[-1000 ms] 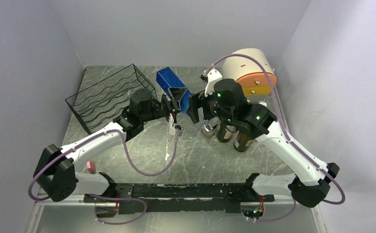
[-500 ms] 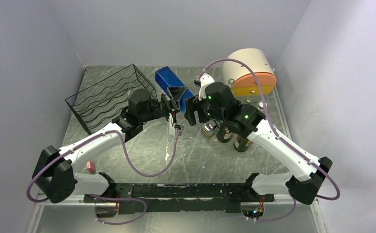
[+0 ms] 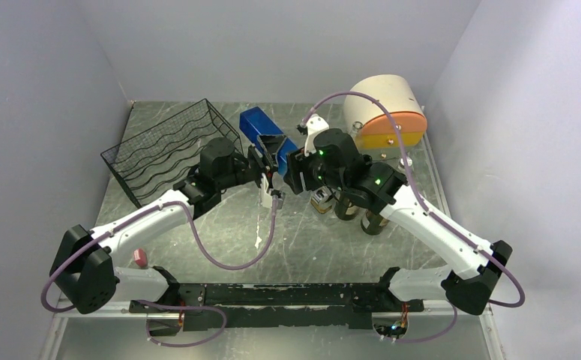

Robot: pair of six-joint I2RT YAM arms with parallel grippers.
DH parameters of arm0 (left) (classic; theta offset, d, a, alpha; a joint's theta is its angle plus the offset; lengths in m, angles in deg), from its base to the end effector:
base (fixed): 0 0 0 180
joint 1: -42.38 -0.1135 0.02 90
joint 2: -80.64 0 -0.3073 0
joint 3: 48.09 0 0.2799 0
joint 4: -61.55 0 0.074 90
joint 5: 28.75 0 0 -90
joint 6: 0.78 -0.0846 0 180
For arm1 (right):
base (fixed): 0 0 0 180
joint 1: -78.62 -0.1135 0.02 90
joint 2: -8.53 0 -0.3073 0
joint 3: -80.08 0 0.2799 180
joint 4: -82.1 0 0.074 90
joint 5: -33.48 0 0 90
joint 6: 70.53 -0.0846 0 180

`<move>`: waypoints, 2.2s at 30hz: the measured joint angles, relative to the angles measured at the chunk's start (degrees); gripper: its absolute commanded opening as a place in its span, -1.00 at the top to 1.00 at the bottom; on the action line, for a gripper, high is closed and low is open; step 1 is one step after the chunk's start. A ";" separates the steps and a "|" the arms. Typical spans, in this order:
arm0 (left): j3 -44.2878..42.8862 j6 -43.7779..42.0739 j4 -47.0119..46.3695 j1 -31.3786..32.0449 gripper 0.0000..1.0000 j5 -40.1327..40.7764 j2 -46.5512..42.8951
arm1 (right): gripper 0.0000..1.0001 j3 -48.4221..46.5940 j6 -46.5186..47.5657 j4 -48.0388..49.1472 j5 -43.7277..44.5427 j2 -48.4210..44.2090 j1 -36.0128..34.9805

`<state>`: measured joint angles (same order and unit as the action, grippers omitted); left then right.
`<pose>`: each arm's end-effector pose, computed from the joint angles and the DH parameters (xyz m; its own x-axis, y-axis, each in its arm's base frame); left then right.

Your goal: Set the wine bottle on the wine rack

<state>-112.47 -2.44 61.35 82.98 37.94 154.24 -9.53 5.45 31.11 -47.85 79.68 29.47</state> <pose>0.2511 -0.2593 0.3397 0.8975 0.4398 -0.0334 0.0931 -0.1148 0.9890 0.2184 0.2330 0.4082 -0.5023 -0.2147 -0.8376 -0.5596 0.8192 0.1256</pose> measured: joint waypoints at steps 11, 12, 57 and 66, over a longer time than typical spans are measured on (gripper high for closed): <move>5.88 13.94 -14.53 0.39 -0.96 5.62 -1.92 | 1.00 0.02 -0.48 1.92 2.05 -1.05 -0.52; 6.25 15.34 -15.21 0.39 -1.00 6.19 -2.69 | 1.00 0.04 -1.11 2.08 2.67 -1.29 -0.44; -11.34 105.94 30.86 0.37 -0.98 43.87 -24.59 | 1.00 17.53 -4.13 18.67 -9.22 8.48 -4.02; -9.27 96.74 22.32 0.37 -0.98 43.58 -28.37 | 1.00 17.11 -4.22 25.75 -9.22 17.03 -9.09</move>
<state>-121.74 94.30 83.67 83.35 81.53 125.87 7.58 1.23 56.86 -57.07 96.71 20.38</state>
